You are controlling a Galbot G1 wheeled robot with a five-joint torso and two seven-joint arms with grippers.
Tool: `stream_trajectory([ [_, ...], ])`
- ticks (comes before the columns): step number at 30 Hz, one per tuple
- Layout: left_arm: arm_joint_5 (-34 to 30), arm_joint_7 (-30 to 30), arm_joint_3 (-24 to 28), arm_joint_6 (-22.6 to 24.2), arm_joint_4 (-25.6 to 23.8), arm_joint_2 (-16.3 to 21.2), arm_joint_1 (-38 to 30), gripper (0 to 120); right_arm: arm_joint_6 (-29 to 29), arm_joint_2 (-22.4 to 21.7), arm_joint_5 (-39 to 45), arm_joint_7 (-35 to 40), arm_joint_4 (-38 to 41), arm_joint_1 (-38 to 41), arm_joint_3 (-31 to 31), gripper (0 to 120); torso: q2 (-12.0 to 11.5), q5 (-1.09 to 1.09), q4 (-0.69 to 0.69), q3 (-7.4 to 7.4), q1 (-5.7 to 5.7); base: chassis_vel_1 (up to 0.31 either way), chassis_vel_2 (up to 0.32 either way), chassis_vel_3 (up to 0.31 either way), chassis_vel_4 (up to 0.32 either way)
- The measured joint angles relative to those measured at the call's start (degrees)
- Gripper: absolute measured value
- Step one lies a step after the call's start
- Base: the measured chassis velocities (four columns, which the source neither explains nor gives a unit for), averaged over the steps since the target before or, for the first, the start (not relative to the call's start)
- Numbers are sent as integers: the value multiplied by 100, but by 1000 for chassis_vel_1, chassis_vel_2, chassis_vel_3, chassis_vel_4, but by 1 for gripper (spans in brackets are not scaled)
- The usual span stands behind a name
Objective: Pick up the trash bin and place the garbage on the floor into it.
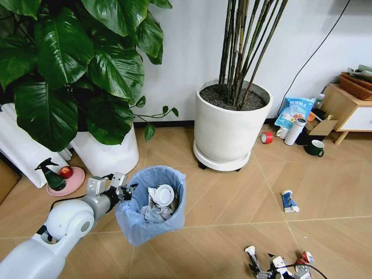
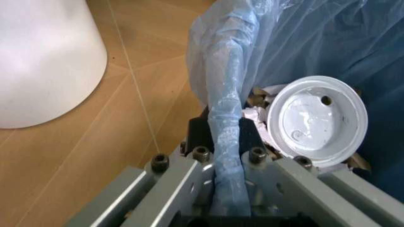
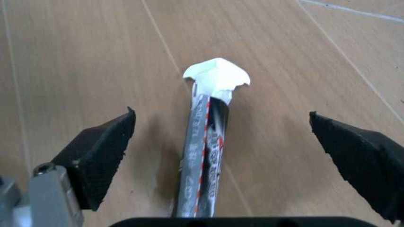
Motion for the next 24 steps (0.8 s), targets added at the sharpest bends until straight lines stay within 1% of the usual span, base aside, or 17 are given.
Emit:
stream_trajectory([
  [2, 0, -2, -4, 0, 0, 4, 4, 0, -36, 14, 4, -2, -21, 62, -34, 94, 0, 0, 0, 0, 0, 0, 0, 0, 0],
  [3, 0, -4, -4, 0, -1, 5, 5, 0, -58, 26, 6, -2, -33, 101, -59, 89, 0, 1, 0, 0, 0, 0, 0, 0, 0],
  [4, 0, -4, -4, 0, -1, 5, 5, 0, -58, 26, 6, -2, -33, 101, -59, 89, 0, 1, 0, 0, 0, 0, 0, 0, 0],
  [7, 0, -6, -4, 0, -4, 9, 8, 0, -110, 72, -2, -7, -108, 195, -114, 74, 0, 1, 0, 0, 0, 0, 0, 0, 0],
  [8, 0, -6, -4, 0, -4, 9, 8, 0, -110, 72, -2, -7, -108, 195, -114, 74, 0, 1, 0, 0, 0, 0, 0, 0, 0],
  [11, -5, -7, -4, 0, -17, 24, 5, 0, -139, 81, -56, -69, -224, 280, -140, 59, 0, 1, 0, 0, 0, 0, 0, 0, 0],
  [12, -5, -7, -4, 0, -17, 24, 5, 0, -139, 81, -56, -69, -224, 280, -140, 59, 0, 1, 0, 0, 0, 0, 0, 0, 0],
  [15, -11, -7, -4, 0, -29, 33, 3, 0, -151, 107, -89, -93, -279, 330, -144, 47, 0, 1, 0, 0, 0, 0, 0, 0, 0],
  [16, -14, -8, -5, 0, -35, 36, 3, 0, -156, 128, -98, -95, -300, 344, -148, 41, 0, 1, 0, 0, 0, 0, 0, 0, 0],
  [17, -17, -7, -6, 0, -39, 38, 3, 0, -158, 142, -104, -96, -311, 352, -149, 38, 0, 1, 0, 0, 0, 0, 0, 0, 0],
  [18, -17, -7, -6, 0, -39, 38, 3, 0, -158, 142, -104, -96, -311, 352, -149, 38, 0, 1, 0, 0, 0, 0, 0, 0, 0],
  [20, -21, -7, -11, 0, -49, 49, 4, 0, -161, 193, -115, -100, -344, 372, -154, 27, 0, 1, -1, 0, 1, 0, 0, 0, 0],
  [21, -23, -7, -13, 1, -53, 52, 5, 0, -167, 206, -119, -104, -355, 376, -155, 24, 0, 1, 0, 0, 1, 0, 0, 0, 0],
  [22, -23, -7, -13, 1, -53, 52, 5, 0, -167, 206, -119, -104, -355, 376, -155, 24, 0, 1, 0, 0, 1, 0, 0, 0, 0],
  [23, -24, -7, -15, 1, -56, 57, 6, 0, -170, 223, -129, -107, -369, 382, -156, 18, 0, 1, 0, 0, 1, 0, 0, 0, 0],
  [24, -25, -7, -17, 2, -58, 62, 6, 0, -170, 236, -138, -107, -380, 387, -157, 15, 0, 0, 0, 0, 0, 0, 0, 0, 0],
])
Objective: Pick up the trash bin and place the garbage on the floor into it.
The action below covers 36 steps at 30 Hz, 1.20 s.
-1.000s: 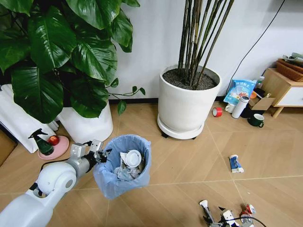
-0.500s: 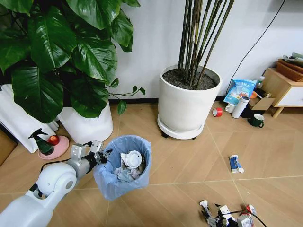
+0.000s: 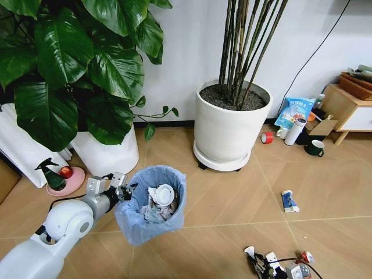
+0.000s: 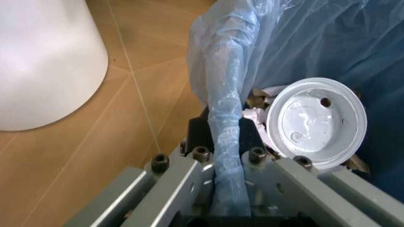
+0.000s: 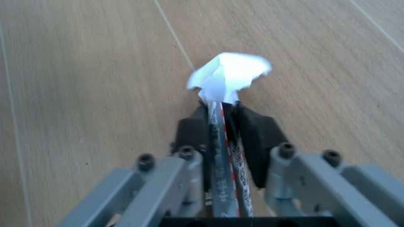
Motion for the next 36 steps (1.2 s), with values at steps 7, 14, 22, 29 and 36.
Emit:
stream_trajectory([
  [7, -4, 2, -5, 2, -30, 14, 16, 0, 13, 64, 9, 20, 20, 22, 20, 0, 0, 2, 0, 0, 0, 0, 0, 0, 0],
  [14, -5, -1, -9, 4, -55, 22, 44, 0, 69, 41, 250, 176, 387, -2, 149, 0, 0, 2, 0, 0, 0, 0, 0, 0, 0],
  [22, 10, -38, -5, 11, -84, 22, 101, 0, 190, -96, 630, 383, 1366, 200, 408, 0, 0, 2, 0, 0, 0, 0, 0, 0, 0],
  [29, 30, -40, 55, 23, -86, -12, 79, 0, -569, -805, 1950, 1009, 3116, 605, 271, 0, 0, 1, 1, 1, 0, 0, 0, 0, 0],
  [36, 46, -41, 172, 29, -51, -80, 5, 0, -1104, -1465, 2911, 1336, 4069, 1341, -121, 0, 0, 0, 0, 0, 0, 0, 0, 0, 0],
])
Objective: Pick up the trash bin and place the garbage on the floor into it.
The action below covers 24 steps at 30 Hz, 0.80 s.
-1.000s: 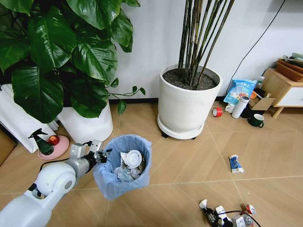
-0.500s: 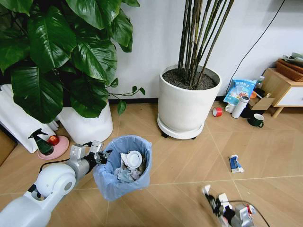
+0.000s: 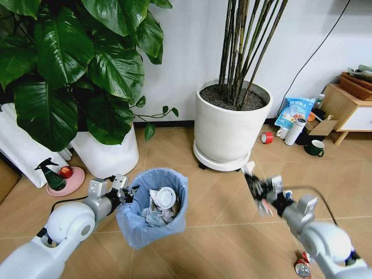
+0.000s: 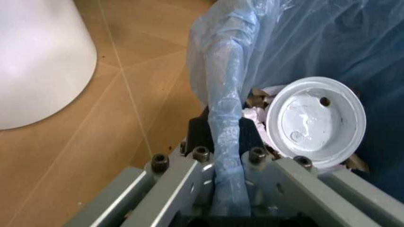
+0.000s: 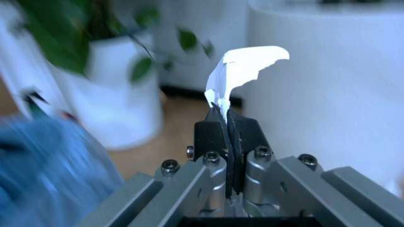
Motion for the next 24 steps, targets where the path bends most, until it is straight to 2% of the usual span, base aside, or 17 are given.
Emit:
stream_trajectory([
  [1, 1, 0, 17, 1, 8, -7, -12, 0, -20, -22, 59, 23, 28, 56, -35, 0, 0, 0, 0, 0, 0, 0, 0, 0, 0],
  [4, 10, -1, 241, 3, 121, -80, -172, 0, -208, -181, 860, 327, 260, 916, -572, 0, 0, 0, 0, 0, 0, 0, 0, 0, 0],
  [5, 10, -1, 241, 3, 121, -80, -172, 0, -208, -181, 860, 327, 260, 916, -572, 0, 0, 0, 0, 0, 0, 0, 0, 0, 0],
  [9, 20, -1, 554, 3, 328, -172, -419, 0, -241, -176, 1219, 395, 191, 1823, -1296, 0, 0, 0, 0, 0, 0, 0, 0, 0, 0],
  [10, 20, -1, 554, 3, 328, -172, -419, 0, -241, -176, 1219, 395, 191, 1823, -1296, 0, 0, 0, 0, 0, 0, 0, 0, 0, 0],
  [13, 47, 8, 848, 3, 444, -280, -598, 0, -241, -75, 1499, 515, -17, 2381, -1846, 0, 0, 1, 1, 0, 0, 0, 0, 0, 0],
  [20, 45, 2, 1278, 3, 648, -491, -954, 0, -274, 119, 1701, 580, -242, 2953, -2477, 0, 0, 0, 0, 0, 0, 0, 0, 0, 0],
  [24, 25, 1, 1434, 1, 768, -579, -1168, 0, -284, 163, 1697, 594, -294, 2960, -2711, 0, 0, 0, 1, 0, 0, 0, 0, 0, 0],
])
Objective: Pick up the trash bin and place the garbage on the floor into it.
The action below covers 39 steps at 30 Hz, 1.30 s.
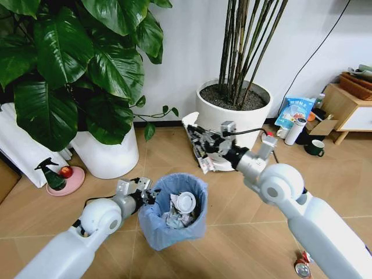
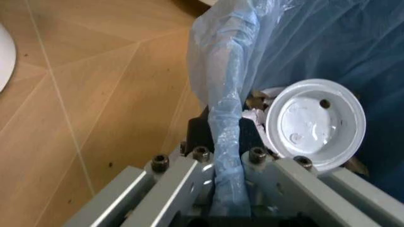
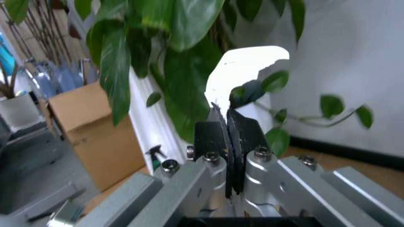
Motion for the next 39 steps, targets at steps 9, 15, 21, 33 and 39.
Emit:
stream_trajectory([
  [9, -68, -94, 197, 0, 90, -166, -251, 0, 22, 0, -148, -63, -106, -195, -339, 0, 0, 0, -2, -1, 0, 0, 0, 0, 0],
  [15, -119, -146, 168, 6, 78, -151, -246, 0, 16, 1, -404, -143, -229, -229, -462, 4, 0, 0, -1, -1, 0, 0, 0, 0, 0],
  [21, -161, -154, 27, 11, 86, -149, -230, 0, 15, -24, -633, -241, -229, -290, -540, 25, 0, 1, -1, -1, 0, 0, 0, 0, 0],
  [33, -204, -171, -132, 19, -61, -2, -104, 0, -6, -49, -746, -223, -201, -428, -525, 69, 0, 0, -1, -1, -1, 0, 0, 0, 0],
  [39, -192, -153, -264, 19, -140, 69, 42, 0, -1, -50, -758, -158, -243, -405, -425, 92, 0, 0, -1, -1, -1, 0, 0, 0, 0],
])
